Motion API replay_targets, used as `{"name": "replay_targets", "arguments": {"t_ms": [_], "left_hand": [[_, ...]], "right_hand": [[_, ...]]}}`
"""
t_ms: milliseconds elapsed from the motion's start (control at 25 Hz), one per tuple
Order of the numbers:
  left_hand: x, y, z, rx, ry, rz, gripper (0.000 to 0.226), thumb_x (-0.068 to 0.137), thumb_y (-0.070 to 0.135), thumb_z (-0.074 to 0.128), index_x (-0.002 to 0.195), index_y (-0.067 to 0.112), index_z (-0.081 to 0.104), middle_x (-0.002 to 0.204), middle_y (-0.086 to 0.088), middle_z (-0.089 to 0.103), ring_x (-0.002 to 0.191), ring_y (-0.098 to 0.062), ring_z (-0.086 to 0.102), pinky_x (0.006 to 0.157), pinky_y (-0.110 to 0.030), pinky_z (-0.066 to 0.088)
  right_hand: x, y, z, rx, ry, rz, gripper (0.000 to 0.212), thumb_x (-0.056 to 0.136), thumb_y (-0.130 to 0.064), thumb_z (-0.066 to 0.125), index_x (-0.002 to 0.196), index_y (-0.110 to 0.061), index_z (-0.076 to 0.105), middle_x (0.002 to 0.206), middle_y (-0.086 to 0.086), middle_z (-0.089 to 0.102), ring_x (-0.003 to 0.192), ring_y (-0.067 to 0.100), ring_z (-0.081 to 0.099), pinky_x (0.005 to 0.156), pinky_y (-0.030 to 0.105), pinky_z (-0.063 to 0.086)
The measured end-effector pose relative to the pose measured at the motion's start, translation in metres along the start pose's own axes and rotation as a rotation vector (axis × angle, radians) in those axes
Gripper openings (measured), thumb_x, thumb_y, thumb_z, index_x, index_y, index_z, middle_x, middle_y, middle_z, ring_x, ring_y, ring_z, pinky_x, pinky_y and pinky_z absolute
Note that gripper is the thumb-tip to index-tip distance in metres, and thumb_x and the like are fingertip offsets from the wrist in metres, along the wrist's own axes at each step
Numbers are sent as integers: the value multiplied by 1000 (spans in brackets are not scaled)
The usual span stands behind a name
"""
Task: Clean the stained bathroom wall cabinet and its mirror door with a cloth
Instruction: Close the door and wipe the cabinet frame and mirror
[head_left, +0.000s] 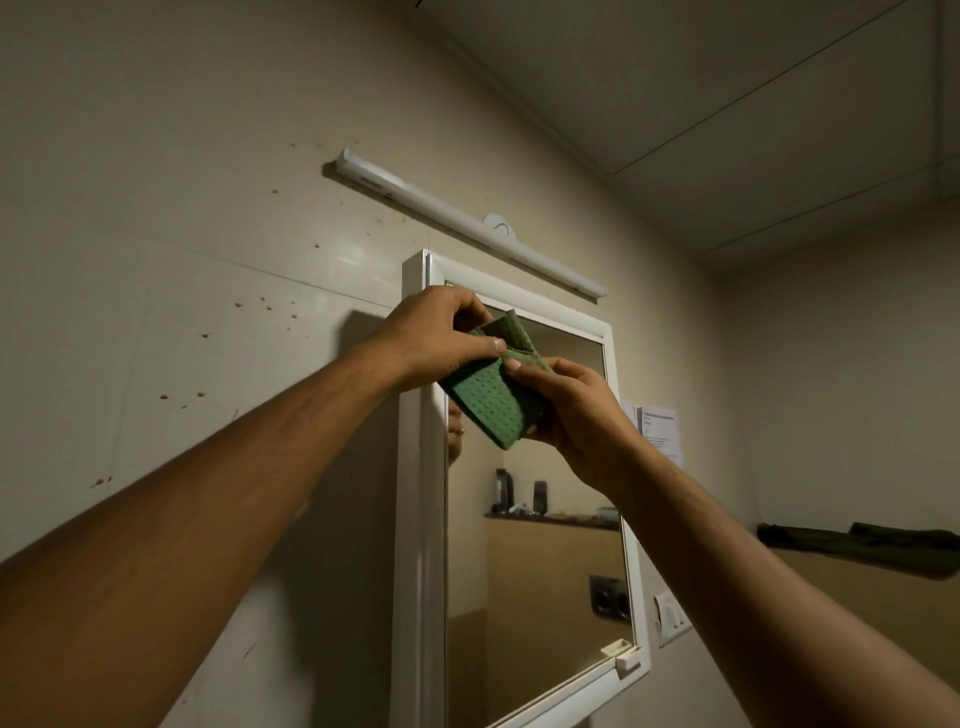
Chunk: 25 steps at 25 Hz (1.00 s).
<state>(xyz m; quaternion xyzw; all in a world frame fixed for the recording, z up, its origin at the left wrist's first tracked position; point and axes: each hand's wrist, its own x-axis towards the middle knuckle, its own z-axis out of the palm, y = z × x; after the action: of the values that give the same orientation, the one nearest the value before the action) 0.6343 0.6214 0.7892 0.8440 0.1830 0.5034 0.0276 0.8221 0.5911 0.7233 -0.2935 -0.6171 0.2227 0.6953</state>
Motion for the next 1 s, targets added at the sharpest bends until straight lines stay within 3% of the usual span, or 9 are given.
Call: {"name": "replay_targets", "arguments": {"t_ms": [120,200,320,400,480,680,800,920,1000], "left_hand": [[6,-4,3,-35,-9,-18,27,95,30,70,119,18,65,110,-1,69,102,-18,69,88,-43,62],[12,-8,6,129,54,12,29,94,39,70,115,20,68,108,2,71,99,-17,69,87,-42,61],[19,-14,3,416,261,89,28,93,46,69,111,26,66,108,5,70,96,-15,66,79,-33,55],[27,-23,-6,384,411,175,28,97,43,63,118,24,64,119,1,67,104,-19,63,81,-34,55],[38,-34,-15,317,438,199,40,99,47,53,129,22,61,135,-4,60,121,-23,56,91,-34,51],[54,-47,-12,67,293,175,66,97,62,31,153,27,40,159,2,41,145,-17,38,117,-40,37],[59,-59,-12,-25,306,180,70,96,67,26,155,31,37,160,4,40,144,-12,37,115,-31,33],[62,-65,-9,-75,326,197,77,91,75,24,153,33,38,158,6,42,143,-9,39,112,-28,33],[63,-64,-7,-90,348,207,82,87,79,23,152,33,39,156,8,44,141,-8,39,113,-29,34]], "right_hand": [[5,-1,-6,239,33,-120,46,90,-23,75,130,-6,59,130,20,66,117,33,68,99,51,56],[7,1,-2,364,-18,-145,49,88,-18,75,134,-10,57,132,17,65,122,33,65,100,52,54],[20,6,1,126,248,-141,39,90,-4,71,127,-10,58,122,13,68,113,30,68,88,40,62],[36,6,-9,-160,566,-210,39,91,-4,70,126,-14,57,118,6,66,109,26,66,84,35,61],[54,4,-9,-365,667,-284,41,90,-6,72,127,-15,58,113,1,63,106,22,64,83,31,59],[75,19,66,-461,305,-488,39,94,-2,60,128,-21,63,121,4,60,115,20,59,103,41,53],[66,42,59,-510,189,-653,41,91,-13,55,131,-16,63,122,2,58,116,17,56,101,37,52],[67,52,49,-760,271,-706,40,84,-27,56,123,-20,61,119,1,52,112,19,48,89,37,53],[74,54,61,-849,411,-691,50,86,-26,62,135,-20,55,126,6,49,118,23,44,91,36,52]]}}
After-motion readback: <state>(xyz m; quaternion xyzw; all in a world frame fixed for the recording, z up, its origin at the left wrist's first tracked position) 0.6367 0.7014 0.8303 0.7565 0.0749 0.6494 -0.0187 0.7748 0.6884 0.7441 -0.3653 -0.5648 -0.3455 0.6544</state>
